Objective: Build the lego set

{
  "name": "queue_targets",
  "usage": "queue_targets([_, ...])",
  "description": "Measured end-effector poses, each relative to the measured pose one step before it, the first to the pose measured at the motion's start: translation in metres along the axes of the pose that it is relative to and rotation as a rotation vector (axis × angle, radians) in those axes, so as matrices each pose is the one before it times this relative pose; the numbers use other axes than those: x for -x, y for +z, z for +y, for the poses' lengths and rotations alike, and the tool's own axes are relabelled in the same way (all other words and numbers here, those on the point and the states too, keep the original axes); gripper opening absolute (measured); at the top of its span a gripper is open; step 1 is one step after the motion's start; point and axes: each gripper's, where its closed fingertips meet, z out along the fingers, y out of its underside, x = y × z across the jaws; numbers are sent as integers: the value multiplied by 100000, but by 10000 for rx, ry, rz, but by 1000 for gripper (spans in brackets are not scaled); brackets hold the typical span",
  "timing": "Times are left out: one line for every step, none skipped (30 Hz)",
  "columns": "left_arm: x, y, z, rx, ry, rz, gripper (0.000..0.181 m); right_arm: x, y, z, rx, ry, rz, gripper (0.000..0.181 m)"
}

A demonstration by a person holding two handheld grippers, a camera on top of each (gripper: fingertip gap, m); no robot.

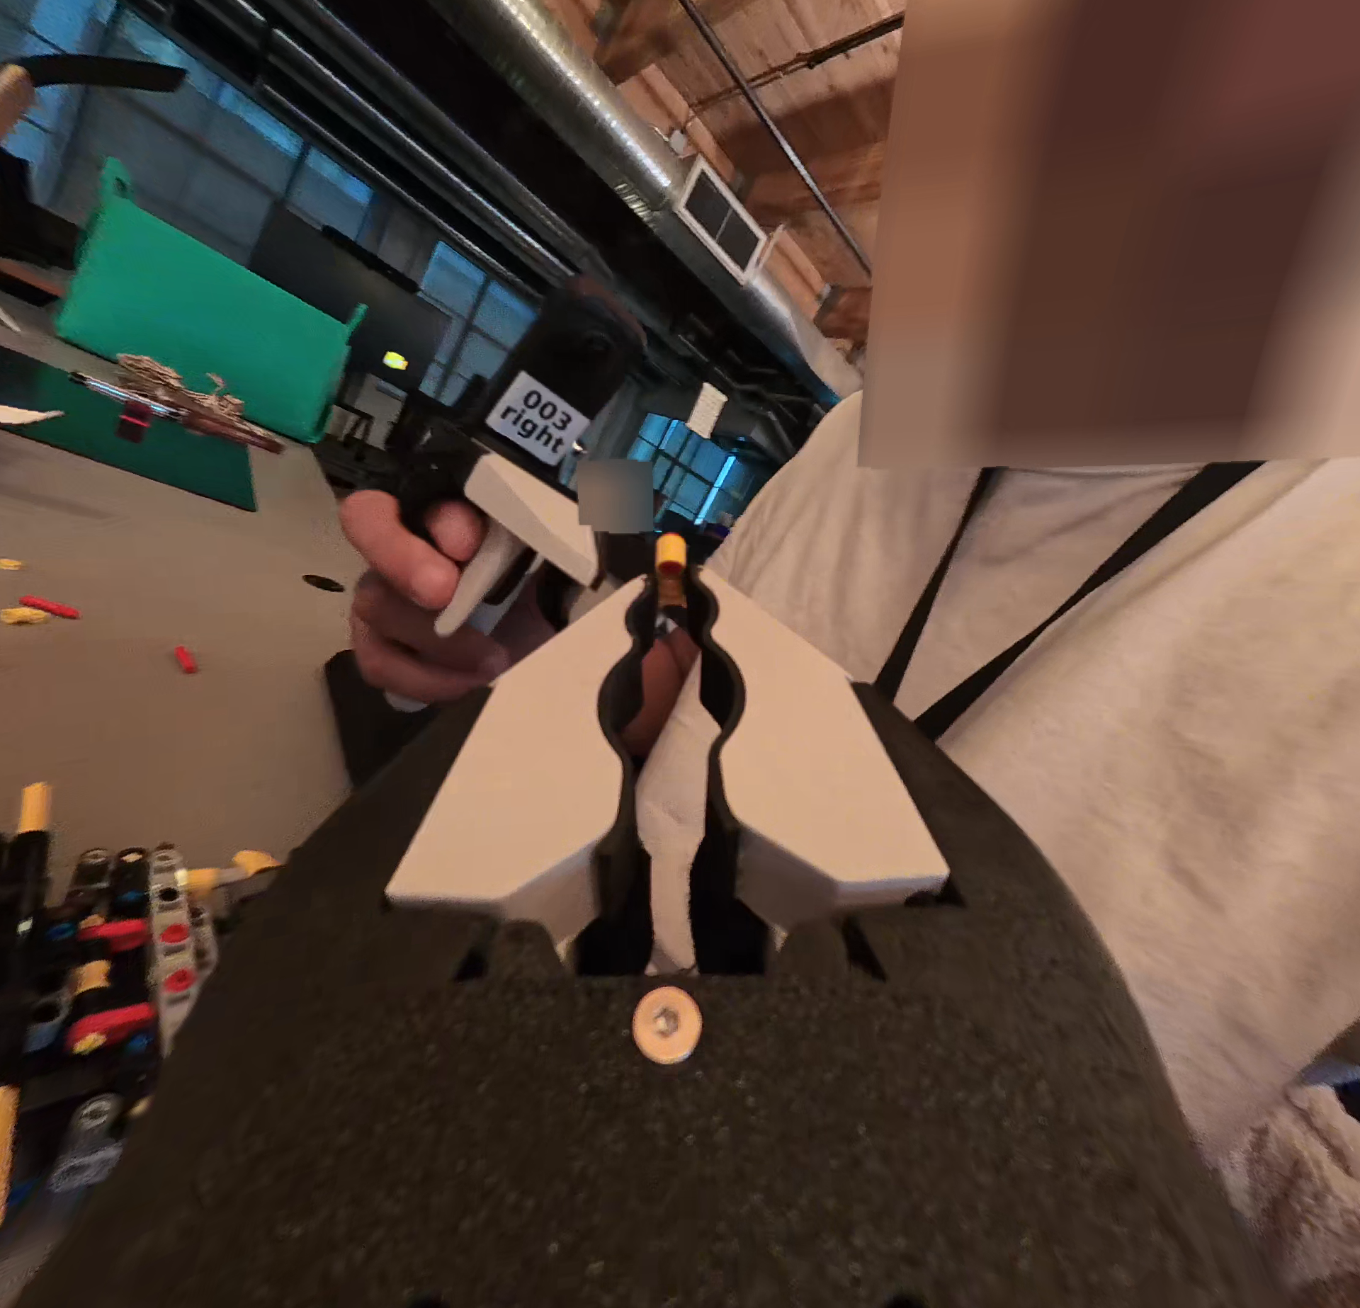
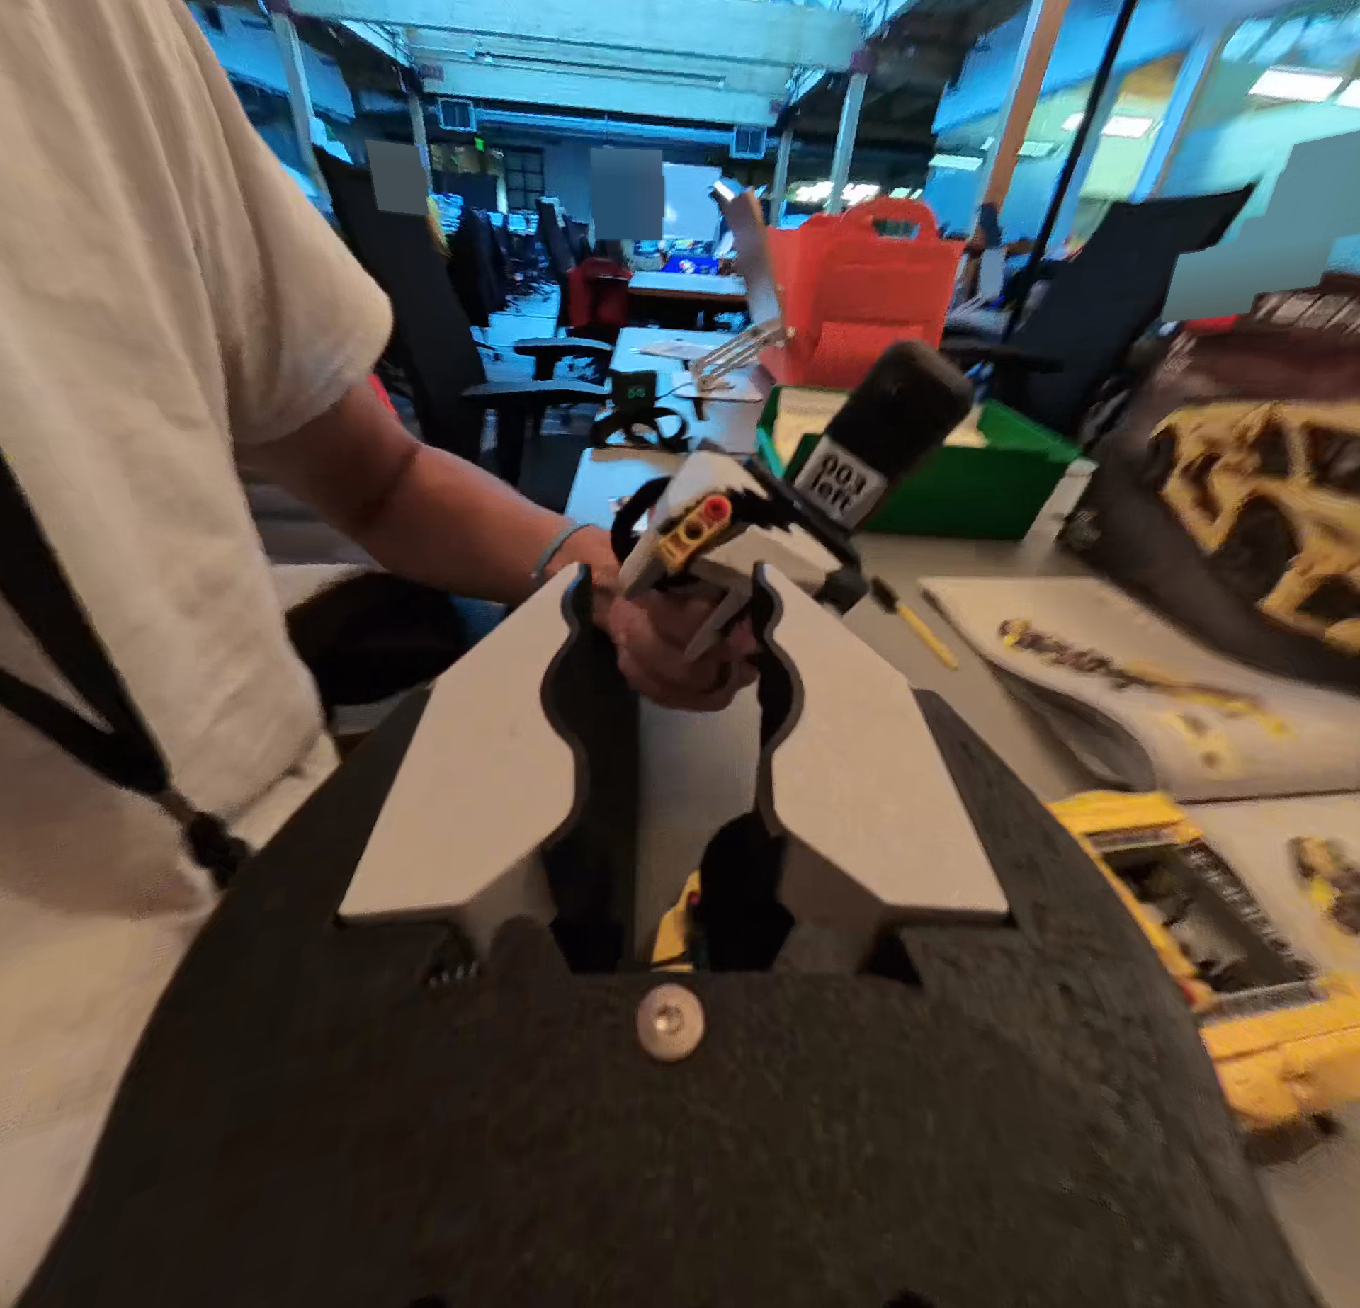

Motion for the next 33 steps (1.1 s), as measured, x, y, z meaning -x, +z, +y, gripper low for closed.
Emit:
queue_targets([-324, 46, 89, 6, -159, 280, 7, -46, 367, -66, 22, -600, 315, 42])
queue_targets([-291, 42, 193, 77, -170, 273, 6, 112, 273, 54, 112, -393, 120, 40])
queue_targets([34, 20, 185, 75, -139, 78, 7, 228, 161, -105, 14, -107, -63, 39])
queue_targets([82, -13, 116, 10, -95, 40, 7, 250, 72, -209, -46, 60, -152, 39])
queue_targets([-116, -6, 65, 1, -155, 180, 7, 116, -4, -220, -77, 56, -89, 38])
queue_targets([-251, 3, 26, -23, -186, 261, 7, 82, -29, -67, -10, -32, -61, 35])
queue_targets([-286, 26, 50, -17, -186, 284, 7, 67, -47, 85, 95, -111, -39, 32])
queue_targets([-199, 54, 91, 9, -156, 218, 7, 17, -47, 74, 60, -158, 18, 29])
queue_targets([-68, 86, 151, 38, -118, 128, 7, 93, -19, 102, 66, -123, -30, 29])
queue_targets([17, 143, 289, 135, -117, 71, 7, 89, -35, -47, -5, -55, -21, 29])
queue_targets([22, 148, 246, 105, -106, 74, 7, 136, -60, -244, -129, -53, -38, 29])
queue_targets([-72, 99, 86, 11, -112, 126, 7, 138, 12, -79, -46, -3, -53, 29])
queue_targets([-57, 61, 73, 17, -92, 99, 7, 114, 39, 44, 22, 14, -54, 29])
queue_targets([47, 29, 85, 33, -75, 31, 7, 66, -3, 55, 55, -51, -9, 29])
queue_targets([51, -8, 40, 5, -104, 25, 7, 106, -22, 27, 31, -101, -18, 27])
queue_targets([67, -47, 5, -16, -119, 33, 7, 71, -3, 49, 56, -61, -2, 25])
queue_targets([102, -46, -25, -35, -116, 5, 7, -40, -20, 67, 47, -59, 52, 24])
queue_targets([123, -77, -54, -57, -108, -23, 7, -60, -42, 75, 46, -68, 64, 23])
queue_targets([182, -110, -111, -97, -107, -49, 7, -190, -40, 139, 80, 6, 117, 22])
queue_targets([284, -178, -207, -137, -119, -111, 7, -322, -70, 212, 128, 84, 157, 22])
queue_targets([379, -220, -219, -131, -117, -173, 7, -406, -96, 307, 187, 73, 195, 22])
queue_targets([445, -251, -143, -76, -54, -250, 7, -351, -73, 412, 233, -33, 170, 22])
queue_targets([531, -260, -123, -45, -2, -339, 7, -367, -88, 498, 319, -79, 199, 22])
queue_targets([653, -295, -157, -59, 15, -412, 7, -451, -94, 594, 410, -66, 284, 21])
queue_targets([735, -302, -157, -51, 13, -455, 7, -488, -54, 692, 468, -133, 306, 21])
queue_targets([781, -270, -58, -1, -2, -471, 7, -413, -35, 742, 490, -210, 267, 21])
queue_targets([791, -221, -45, 9, 1, -481, 7, -389, 0, 756, 489, -221, 273, 21])
queue_targets([784, -181, -26, 16, 33, -489, 8, -362, 38, 741, 480, -209, 261, 21])
queue_targets([736, -129, 16, 33, 73, -466, 8, -287, 93, 747, 486, -215, 222, 21])
queue_targets([680, -108, 16, 46, 114, -445, 8, -231, 124, 628, 419, -205, 212, 21])
queue_targets([714, -92, 9, 42, 132, -475, 9, -246, 152, 658, 445, -192, 232, 21])
queue_targets([739, -95, -11, 32, 136, -485, 11, -178, 189, 707, 486, -208, 195, 21])
queue_targets([627, -75, -34, 18, 145, -436, 14, -125, 193, 585, 412, -189, 179, 21])
